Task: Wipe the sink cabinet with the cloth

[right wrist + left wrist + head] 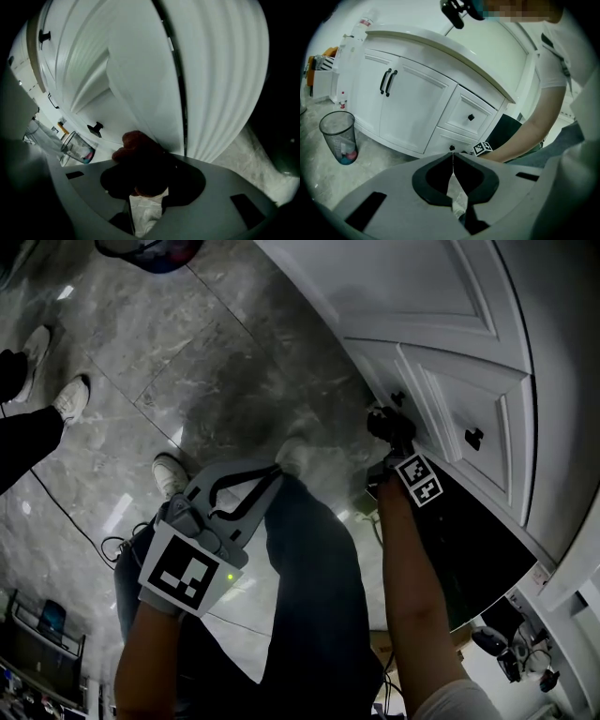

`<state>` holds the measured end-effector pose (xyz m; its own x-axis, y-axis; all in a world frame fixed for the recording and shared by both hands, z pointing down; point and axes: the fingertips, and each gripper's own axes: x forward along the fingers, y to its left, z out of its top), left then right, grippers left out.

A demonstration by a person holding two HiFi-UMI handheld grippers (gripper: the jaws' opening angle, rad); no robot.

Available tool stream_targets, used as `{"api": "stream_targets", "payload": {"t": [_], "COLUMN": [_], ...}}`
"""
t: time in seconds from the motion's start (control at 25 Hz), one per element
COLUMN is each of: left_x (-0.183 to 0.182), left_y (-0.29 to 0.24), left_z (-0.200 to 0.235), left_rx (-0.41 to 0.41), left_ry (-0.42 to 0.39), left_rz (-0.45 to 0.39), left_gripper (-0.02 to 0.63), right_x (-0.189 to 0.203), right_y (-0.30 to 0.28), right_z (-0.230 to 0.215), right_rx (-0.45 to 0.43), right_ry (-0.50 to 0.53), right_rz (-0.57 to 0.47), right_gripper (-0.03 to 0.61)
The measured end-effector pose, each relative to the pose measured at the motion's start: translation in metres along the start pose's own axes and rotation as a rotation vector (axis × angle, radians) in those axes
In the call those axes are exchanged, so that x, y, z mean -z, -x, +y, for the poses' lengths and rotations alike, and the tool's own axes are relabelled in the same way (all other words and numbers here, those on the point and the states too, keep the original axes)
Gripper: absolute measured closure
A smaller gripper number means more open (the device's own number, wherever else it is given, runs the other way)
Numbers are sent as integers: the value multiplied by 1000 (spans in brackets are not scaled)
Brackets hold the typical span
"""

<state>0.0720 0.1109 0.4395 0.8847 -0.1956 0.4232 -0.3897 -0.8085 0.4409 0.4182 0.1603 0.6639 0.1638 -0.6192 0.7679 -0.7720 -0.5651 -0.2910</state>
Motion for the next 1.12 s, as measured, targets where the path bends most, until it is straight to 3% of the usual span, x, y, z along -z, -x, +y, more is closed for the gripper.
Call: {"api": "stream_targets", "payload": {"t": [0.24,0.32,0.48,0.8,1.12], "left_x": [1,3,6,23,11], "left_y": [-3,-5,-11,-24,-23], "left_z": [-7,-9,-11,-10,-5], "left_rx": [33,39,52,63,46], "left_ry": [-47,-55,-72,-179,-174], "left_rz": [6,9,14,89,62], "left_gripper": [601,601,601,601,601], "right_x": [5,5,9,32,18], "right_y": [23,27,19,-18,-11], "right_z": [-47,-55,-51,-44,-43], "right_rx": [101,101,77,97,122], "right_ry": [-93,-80,-44,-119,-116], "right_rz": [-58,-60,-36,18,-22], "right_gripper": [436,436,436,436,436]}}
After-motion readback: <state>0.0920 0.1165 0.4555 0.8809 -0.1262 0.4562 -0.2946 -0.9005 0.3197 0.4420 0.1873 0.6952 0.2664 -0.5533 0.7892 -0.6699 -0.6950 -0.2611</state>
